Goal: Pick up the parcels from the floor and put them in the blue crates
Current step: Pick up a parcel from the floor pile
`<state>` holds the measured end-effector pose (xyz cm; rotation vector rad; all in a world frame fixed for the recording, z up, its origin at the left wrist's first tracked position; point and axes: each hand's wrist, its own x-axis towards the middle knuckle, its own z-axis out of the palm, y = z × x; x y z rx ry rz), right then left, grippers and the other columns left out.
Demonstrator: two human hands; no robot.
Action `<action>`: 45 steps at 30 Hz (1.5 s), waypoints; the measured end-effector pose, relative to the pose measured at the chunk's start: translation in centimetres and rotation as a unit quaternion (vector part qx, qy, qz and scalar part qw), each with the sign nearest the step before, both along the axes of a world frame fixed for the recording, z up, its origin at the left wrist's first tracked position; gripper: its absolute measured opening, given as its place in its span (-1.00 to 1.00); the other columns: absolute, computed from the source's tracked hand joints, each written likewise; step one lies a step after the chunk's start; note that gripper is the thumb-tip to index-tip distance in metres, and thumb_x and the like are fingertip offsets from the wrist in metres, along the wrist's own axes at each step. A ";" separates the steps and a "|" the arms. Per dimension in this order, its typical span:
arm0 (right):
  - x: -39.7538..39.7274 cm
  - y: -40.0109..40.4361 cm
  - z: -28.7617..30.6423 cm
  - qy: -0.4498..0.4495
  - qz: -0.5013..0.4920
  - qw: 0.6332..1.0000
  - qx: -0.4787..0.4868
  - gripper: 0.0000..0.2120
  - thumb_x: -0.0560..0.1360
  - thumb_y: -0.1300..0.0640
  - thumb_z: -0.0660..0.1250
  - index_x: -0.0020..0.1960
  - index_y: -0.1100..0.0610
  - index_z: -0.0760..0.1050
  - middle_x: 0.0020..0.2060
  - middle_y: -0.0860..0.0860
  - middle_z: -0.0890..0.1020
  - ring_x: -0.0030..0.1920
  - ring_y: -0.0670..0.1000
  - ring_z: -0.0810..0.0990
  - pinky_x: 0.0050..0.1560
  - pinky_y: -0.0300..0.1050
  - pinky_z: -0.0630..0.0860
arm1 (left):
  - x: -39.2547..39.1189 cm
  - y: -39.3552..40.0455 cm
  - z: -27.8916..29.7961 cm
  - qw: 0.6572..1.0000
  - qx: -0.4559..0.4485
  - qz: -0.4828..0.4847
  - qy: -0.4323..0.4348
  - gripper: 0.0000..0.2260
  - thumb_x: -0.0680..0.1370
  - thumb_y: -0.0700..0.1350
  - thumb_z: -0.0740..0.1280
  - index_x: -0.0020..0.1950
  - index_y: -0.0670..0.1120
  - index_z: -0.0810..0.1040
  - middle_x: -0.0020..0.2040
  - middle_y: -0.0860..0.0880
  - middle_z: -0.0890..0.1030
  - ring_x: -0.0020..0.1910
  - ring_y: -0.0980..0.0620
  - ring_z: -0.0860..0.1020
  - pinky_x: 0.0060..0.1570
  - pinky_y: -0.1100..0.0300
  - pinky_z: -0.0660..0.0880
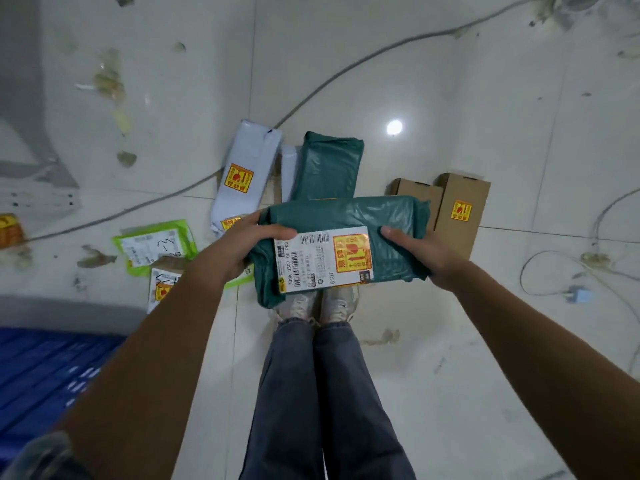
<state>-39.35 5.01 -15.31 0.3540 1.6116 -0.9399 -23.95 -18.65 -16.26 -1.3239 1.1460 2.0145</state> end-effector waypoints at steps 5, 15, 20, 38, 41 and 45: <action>2.4 -2.8 0.4 0.020 -0.087 0.996 -0.017 -0.58 0.43 0.05 0.42 0.23 0.17 0.49 0.02 0.07 0.68 -0.10 -0.03 0.70 -0.19 -0.19 0.62 | 2.5 -0.4 0.4 0.978 0.016 0.206 -0.012 -0.50 0.43 0.06 0.43 0.34 -0.01 0.46 0.13 -0.11 0.63 0.06 -0.09 0.62 0.09 -0.02 0.54; 11.9 -6.1 3.5 -0.113 -0.235 0.962 -0.076 -0.39 0.35 0.07 0.44 0.38 0.09 0.38 0.20 0.08 0.61 0.14 0.09 0.63 -0.09 -0.05 0.62 | 7.3 4.1 6.0 0.881 -0.048 0.470 -0.031 -0.44 0.47 -0.23 0.40 0.39 0.04 0.28 0.11 -0.05 0.62 -0.01 -0.02 0.62 -0.09 0.05 0.59; 15.9 -7.1 6.4 -0.206 -0.163 0.960 -0.100 -0.16 0.15 0.07 0.61 0.36 0.16 0.38 0.23 0.17 0.58 0.14 0.14 0.61 -0.09 0.03 0.62 | 10.5 3.4 7.7 0.888 -0.043 0.457 -0.043 -0.69 0.50 -0.14 0.39 0.23 -0.02 0.48 0.04 -0.02 0.66 -0.04 0.01 0.63 -0.11 0.10 0.57; 33.2 -20.1 9.7 -0.038 0.267 0.958 -0.097 -0.67 0.45 0.13 0.41 0.17 -0.12 0.50 -0.01 -0.01 0.68 -0.06 0.01 0.67 -0.08 -0.10 0.58 | 36.1 1.5 10.1 0.812 -0.051 0.581 -0.009 -0.62 0.51 -0.08 0.37 0.29 -0.16 0.48 0.07 -0.09 0.67 0.06 -0.07 0.63 0.14 0.00 0.55; 39.1 -21.7 10.5 -0.059 0.252 0.961 -0.101 -0.66 0.44 0.17 0.41 0.13 -0.15 0.48 0.01 0.00 0.67 -0.04 0.04 0.66 -0.07 -0.05 0.58 | 42.1 0.6 11.0 0.790 -0.060 0.610 -0.016 -0.57 0.49 -0.10 0.40 0.29 -0.28 0.45 0.11 -0.17 0.65 0.08 -0.12 0.63 0.10 0.01 0.58; 46.8 -24.3 11.2 -0.060 0.266 0.956 -0.110 -0.59 0.45 0.18 0.39 0.26 -0.06 0.46 0.11 0.06 0.65 0.03 0.09 0.65 -0.04 -0.04 0.57 | 50.0 -0.6 11.7 0.779 -0.079 0.622 -0.001 -0.82 0.52 -0.11 0.37 0.08 -0.15 0.56 0.00 -0.11 0.69 -0.08 -0.02 0.66 -0.11 0.11 0.58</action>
